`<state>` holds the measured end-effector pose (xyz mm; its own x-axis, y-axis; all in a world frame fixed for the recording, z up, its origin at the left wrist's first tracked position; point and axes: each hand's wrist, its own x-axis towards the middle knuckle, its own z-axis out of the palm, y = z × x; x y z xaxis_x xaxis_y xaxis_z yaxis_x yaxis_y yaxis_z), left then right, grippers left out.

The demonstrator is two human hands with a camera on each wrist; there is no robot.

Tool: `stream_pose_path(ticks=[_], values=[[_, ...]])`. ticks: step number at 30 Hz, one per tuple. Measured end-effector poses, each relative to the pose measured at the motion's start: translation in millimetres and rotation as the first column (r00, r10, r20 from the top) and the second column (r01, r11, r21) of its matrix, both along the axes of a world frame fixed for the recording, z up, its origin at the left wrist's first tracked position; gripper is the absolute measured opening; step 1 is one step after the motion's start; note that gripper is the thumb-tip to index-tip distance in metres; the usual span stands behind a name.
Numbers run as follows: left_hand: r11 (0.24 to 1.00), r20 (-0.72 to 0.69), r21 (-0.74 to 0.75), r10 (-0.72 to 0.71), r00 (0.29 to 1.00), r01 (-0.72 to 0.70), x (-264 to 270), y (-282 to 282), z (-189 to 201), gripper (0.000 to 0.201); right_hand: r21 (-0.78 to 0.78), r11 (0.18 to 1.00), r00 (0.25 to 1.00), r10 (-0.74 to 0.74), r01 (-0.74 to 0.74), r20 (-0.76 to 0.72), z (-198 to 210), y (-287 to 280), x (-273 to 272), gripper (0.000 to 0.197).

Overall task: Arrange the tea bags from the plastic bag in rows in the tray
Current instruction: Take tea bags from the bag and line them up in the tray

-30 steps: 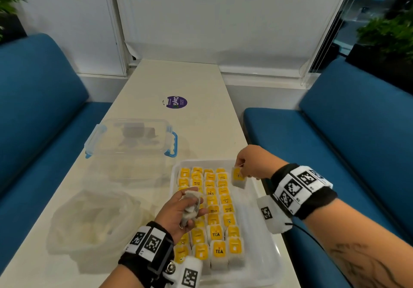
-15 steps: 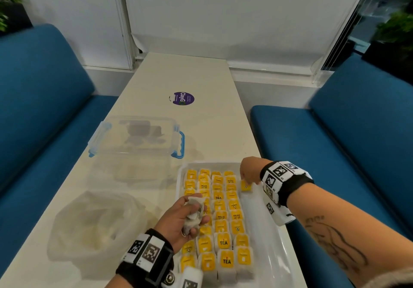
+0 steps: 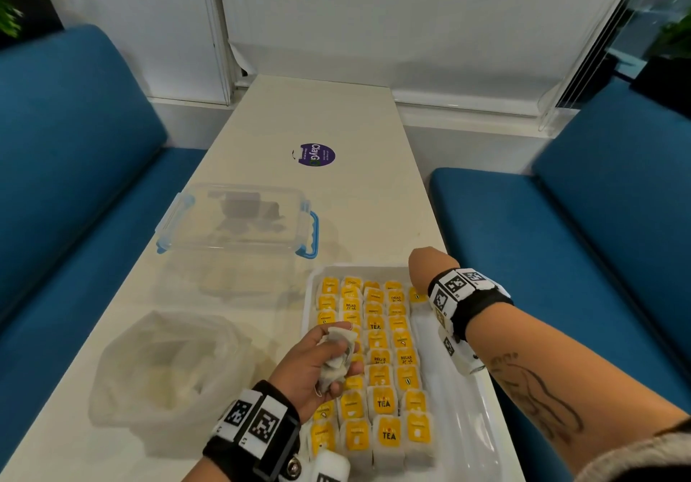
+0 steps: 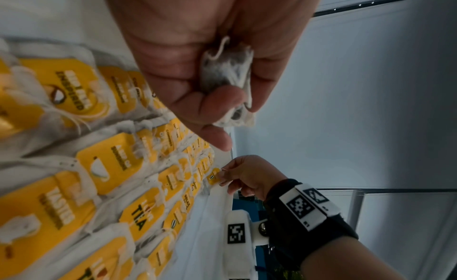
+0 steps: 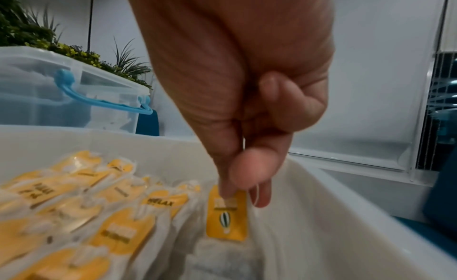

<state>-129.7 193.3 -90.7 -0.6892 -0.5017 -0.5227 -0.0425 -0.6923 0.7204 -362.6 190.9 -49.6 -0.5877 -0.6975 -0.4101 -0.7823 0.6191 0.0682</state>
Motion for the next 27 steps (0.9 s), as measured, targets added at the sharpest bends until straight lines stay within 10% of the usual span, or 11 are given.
stream_pose_path(ticks=[18,22,27], values=[[1.000,-0.024,0.010,-0.017,1.000,0.017,3.9,1.5,3.3,0.022,-0.166,0.980,0.992,-0.098,0.111,0.084,26.7,2.1,-2.7,0.005],[1.000,0.003,-0.004,-0.013,1.000,0.013,2.2,3.4,5.8,0.027,-0.280,0.957,0.995,-0.058,0.079,0.081,44.6,14.1,0.8,0.042],[0.999,0.044,-0.030,-0.022,0.999,0.023,2.1,5.8,8.0,0.023,-0.289,0.955,0.996,-0.045,0.065,0.076,43.9,29.8,-0.2,0.026]])
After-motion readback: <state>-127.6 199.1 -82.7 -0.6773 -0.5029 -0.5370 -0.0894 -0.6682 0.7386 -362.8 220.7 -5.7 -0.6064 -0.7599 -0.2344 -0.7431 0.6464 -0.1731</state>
